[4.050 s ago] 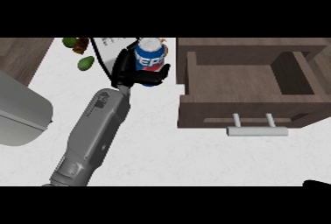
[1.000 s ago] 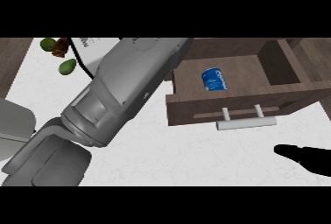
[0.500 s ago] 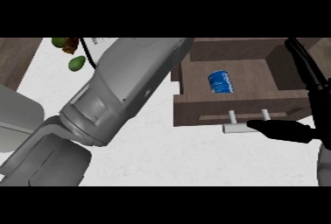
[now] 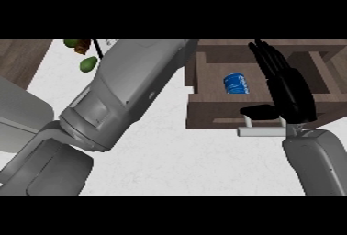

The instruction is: Pick up the can, place it into the drawer and close the drawer

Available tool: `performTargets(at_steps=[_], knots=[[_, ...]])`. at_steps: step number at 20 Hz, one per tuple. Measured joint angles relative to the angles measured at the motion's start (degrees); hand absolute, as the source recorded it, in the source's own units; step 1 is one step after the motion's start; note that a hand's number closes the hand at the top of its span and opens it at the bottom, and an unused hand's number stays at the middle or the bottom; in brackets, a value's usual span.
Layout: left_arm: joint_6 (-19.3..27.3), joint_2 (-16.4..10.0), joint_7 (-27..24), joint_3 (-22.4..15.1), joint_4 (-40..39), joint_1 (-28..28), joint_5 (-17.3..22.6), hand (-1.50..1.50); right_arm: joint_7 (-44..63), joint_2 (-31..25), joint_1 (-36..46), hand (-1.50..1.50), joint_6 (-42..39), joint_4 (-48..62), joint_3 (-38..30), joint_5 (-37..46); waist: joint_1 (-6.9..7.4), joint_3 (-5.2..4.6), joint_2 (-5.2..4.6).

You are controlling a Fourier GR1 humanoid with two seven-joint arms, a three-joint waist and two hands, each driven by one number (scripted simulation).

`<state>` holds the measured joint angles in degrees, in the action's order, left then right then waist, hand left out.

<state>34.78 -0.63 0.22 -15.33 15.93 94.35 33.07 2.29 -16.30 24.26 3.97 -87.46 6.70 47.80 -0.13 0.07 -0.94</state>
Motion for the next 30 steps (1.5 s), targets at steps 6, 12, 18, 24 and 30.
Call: performTargets(at_steps=[6, 12, 18, 24, 30], knots=[[-1.6, -2.8, 0.4, 0.5, 2.0, -2.3, -0.8, -1.50, -3.6, 3.0, 7.2, -1.50, 8.3, 16.7, -0.2, 5.4, 1.42, -0.02, 0.22], [-1.8, -5.3, 2.2, 0.1, 5.0, -4.6, -2.1, -1.50, -4.6, 5.8, 14.6, -1.50, 17.7, 32.1, -2.1, 10.2, 2.35, -0.02, 0.41], [-3.6, -7.8, 4.5, -0.5, 8.9, -8.0, -2.9, -1.50, -4.7, 6.9, 22.9, -1.50, 26.4, 44.6, -5.3, 12.8, 3.55, -0.03, 0.44], [-3.6, -9.5, 6.9, -1.2, 14.4, -11.5, -3.6, -1.50, -5.7, 6.4, 30.7, -1.50, 31.5, 55.1, -8.3, 13.7, 4.88, -0.04, 0.40], [-4.6, -12.1, 9.0, -1.9, 19.5, -14.8, -4.1, -1.50, -6.0, 5.6, 36.7, -1.50, 32.5, 62.7, -9.9, 14.3, 5.86, 0.09, -0.09]])
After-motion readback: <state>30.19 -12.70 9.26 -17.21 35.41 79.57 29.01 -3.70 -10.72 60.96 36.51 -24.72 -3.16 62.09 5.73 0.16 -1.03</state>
